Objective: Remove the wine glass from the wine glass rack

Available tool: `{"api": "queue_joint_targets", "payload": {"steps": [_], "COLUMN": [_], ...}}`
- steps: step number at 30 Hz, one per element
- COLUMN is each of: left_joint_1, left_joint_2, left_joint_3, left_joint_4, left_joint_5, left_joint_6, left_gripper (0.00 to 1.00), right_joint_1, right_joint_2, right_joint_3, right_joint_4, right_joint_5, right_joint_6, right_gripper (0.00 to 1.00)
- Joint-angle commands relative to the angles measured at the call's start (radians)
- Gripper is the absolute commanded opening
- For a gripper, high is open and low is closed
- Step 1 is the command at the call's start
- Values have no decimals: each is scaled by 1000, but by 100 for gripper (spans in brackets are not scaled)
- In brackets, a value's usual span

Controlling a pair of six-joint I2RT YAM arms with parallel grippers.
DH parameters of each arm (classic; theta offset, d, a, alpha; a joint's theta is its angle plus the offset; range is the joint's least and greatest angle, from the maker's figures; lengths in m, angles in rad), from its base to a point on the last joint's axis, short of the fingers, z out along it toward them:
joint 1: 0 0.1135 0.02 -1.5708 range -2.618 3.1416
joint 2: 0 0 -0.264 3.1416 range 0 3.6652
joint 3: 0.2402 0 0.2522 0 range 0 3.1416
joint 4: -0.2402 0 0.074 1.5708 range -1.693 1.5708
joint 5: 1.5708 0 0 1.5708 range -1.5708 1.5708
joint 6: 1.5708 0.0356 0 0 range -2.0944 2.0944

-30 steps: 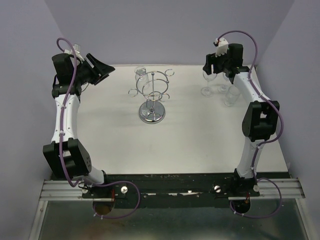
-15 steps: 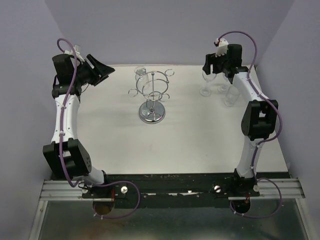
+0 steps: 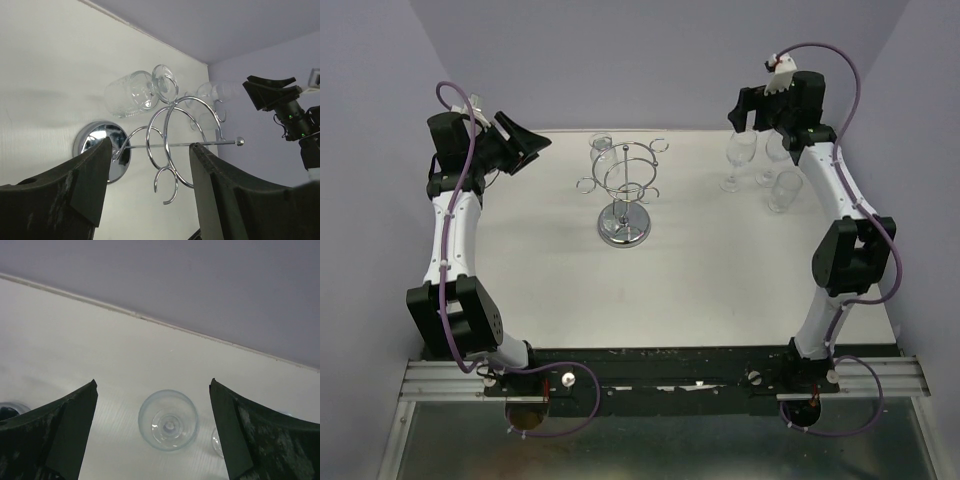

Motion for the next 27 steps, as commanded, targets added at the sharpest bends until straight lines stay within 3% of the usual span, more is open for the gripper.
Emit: {"api": "queue_joint_targets", "payload": {"steps": [1, 4, 9, 16, 19, 21, 24, 27], "left_joint_1": [6, 3, 3, 1, -2, -7, -16, -16], "left_joint_2": [16, 65, 111, 126, 158, 175, 206, 212], "left_joint_3": [-4, 22, 19, -108, -141, -157, -157, -165], "left_joint_4": [48, 36, 137, 467, 539, 562, 577, 654], "left_joint_5": [28, 50, 76, 191, 202, 174, 145, 140], "left_joint_6": [7, 36, 125, 382, 462, 517, 571, 493], "left_gripper": [71, 63, 63, 65, 74, 99, 99, 99], "right_joint_1": [-7, -7, -6, -6, -4, 4, 30, 80], "right_joint_2": [-118, -180, -301, -453, -486, -493, -496, -490], "right_joint_3": [-34, -89, -226, -407, -445, -438, -432, -416], "right_joint_4": [22, 22, 24, 17, -5, -48, -110, -177], "right_joint_5": [-98, -207, -294, -337, -339, -347, -351, -350], "right_joint_6": [38, 30, 36, -5, -14, -37, -117, -221], "right_gripper": [100, 98, 96, 96, 96, 94, 92, 90]}}
